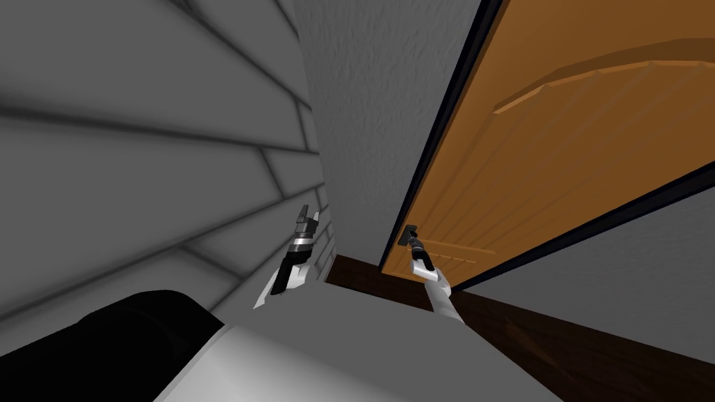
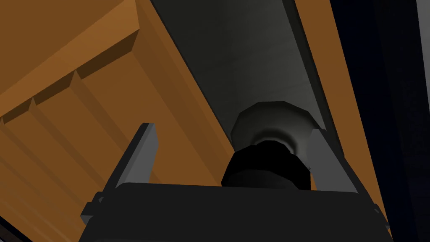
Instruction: Pull the door open
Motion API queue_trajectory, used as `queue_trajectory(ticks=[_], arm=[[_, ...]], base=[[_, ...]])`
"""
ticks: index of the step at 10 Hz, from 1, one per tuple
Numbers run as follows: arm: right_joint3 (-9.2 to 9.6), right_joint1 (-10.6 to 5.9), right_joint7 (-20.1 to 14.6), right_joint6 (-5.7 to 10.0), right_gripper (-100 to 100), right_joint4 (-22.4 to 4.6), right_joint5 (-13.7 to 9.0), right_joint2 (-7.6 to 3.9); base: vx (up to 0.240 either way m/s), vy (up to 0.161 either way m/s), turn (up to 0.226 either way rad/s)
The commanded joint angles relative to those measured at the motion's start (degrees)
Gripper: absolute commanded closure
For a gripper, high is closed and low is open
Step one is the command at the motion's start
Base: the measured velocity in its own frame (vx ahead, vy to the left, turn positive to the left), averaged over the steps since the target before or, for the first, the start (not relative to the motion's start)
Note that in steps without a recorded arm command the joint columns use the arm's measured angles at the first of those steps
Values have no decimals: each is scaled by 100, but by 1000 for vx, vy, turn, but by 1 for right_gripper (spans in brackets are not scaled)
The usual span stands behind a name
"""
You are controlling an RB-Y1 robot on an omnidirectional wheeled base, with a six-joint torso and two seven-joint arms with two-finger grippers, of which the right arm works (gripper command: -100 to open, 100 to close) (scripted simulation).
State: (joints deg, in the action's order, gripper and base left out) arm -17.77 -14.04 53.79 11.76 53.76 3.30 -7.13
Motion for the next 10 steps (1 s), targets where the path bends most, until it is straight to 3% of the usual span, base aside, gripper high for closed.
queue_trajectory(ticks=[1, 3, 4, 6, 7, 8, 10], arm=[[-123, 85, -57, -245, 100, 56, -286, -113], [-123, 85, -57, -245, 100, 56, -545, -113], [-207, 10, -47, -436, 100, -41, -747, -105], [-207, 10, -47, -436, 100, -41, -1054, -105], [-207, 10, -47, -436, 100, -41, -1054, -105], [-291, -66, -37, -627, 100, -137, -1297, -97], [-291, -66, -37, -627, 100, -137, -1564, -97]], base=[[-35, -7, 51], [-27, -4, 18], [-33, -19, 44], [-28, -11, 20], [-15, 2, -4], [-53, -17, 53], [-31, -10, 28]])
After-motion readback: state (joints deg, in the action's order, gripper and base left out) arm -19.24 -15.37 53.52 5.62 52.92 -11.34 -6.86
